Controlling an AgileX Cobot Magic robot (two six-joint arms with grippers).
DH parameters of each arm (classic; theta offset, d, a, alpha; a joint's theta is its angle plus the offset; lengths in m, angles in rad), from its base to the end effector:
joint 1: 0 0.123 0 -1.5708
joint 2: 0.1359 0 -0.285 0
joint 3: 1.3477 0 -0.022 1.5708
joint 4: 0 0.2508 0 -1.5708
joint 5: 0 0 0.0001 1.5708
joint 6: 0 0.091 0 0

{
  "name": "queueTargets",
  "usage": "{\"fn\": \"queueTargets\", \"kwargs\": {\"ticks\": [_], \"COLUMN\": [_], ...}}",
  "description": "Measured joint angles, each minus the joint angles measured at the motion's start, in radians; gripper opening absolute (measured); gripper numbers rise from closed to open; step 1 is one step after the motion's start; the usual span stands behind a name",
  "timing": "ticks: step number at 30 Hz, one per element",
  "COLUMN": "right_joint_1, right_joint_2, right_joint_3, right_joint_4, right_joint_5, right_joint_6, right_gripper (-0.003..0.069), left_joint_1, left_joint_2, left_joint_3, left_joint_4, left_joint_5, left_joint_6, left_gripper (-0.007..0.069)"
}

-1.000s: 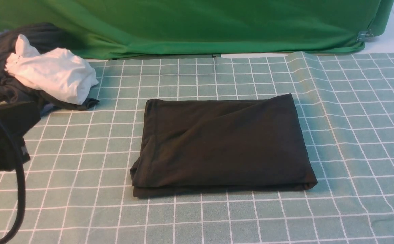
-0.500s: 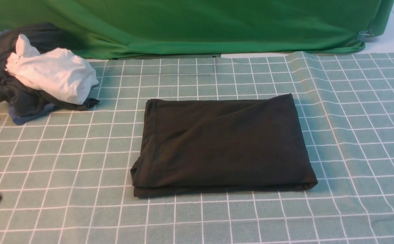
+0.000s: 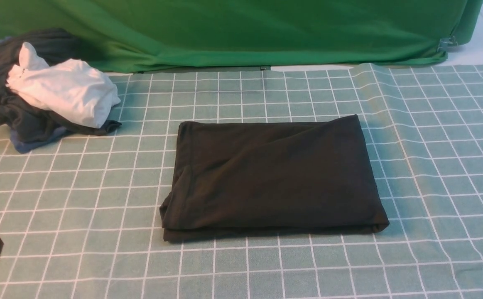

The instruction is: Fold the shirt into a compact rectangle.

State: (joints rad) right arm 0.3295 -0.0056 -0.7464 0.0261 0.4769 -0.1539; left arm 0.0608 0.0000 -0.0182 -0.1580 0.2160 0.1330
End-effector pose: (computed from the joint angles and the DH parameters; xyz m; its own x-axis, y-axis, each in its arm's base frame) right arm -0.0442 -0.0139 0.3935 0.3762 -0.0091 -0.9265 -0.2876 0.9494 -0.1261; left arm 0.0552 0.0003 0.2000 -0.1070 -0.0279 -0.9939 -0.0296 0.9993 -0.0249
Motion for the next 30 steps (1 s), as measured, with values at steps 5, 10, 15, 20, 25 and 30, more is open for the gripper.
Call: {"fn": "queueTargets", "kwargs": {"ticks": [5, 10, 15, 20, 25, 30], "right_joint_1": [0.000, 0.000, 0.000, 0.000, 0.000, 0.000], "right_joint_2": [0.000, 0.000, 0.000, 0.000, 0.000, 0.000], "right_joint_3": [0.000, 0.000, 0.000, 0.000, 0.000, 0.000], "right_joint_4": [0.000, 0.000, 0.000, 0.000, 0.000, 0.000], "right_joint_5": [-0.001, 0.000, 0.000, 0.000, 0.000, 0.000], "right_joint_6": [0.000, 0.000, 0.000, 0.000, 0.000, 0.000], "right_gripper": [0.0185, 0.0200, 0.0211, 0.0218, 0.0227, 0.0235], "left_joint_1": [-0.003, -0.011, -0.011, -0.011, -0.011, -0.011], "left_joint_2": [0.000, 0.000, 0.000, 0.000, 0.000, 0.000], "left_joint_3": [0.022, 0.022, 0.022, 0.022, 0.022, 0.022], "left_joint_4": [0.001, 0.012, 0.016, 0.020, 0.020, 0.020], "left_joint_5": [0.014, 0.016, 0.016, 0.016, 0.016, 0.016], "left_joint_6": [0.000, 0.000, 0.000, 0.000, 0.000, 0.000], "left_gripper": [0.0012, 0.0012, 0.0012, 0.0012, 0.0012, 0.0012]}}
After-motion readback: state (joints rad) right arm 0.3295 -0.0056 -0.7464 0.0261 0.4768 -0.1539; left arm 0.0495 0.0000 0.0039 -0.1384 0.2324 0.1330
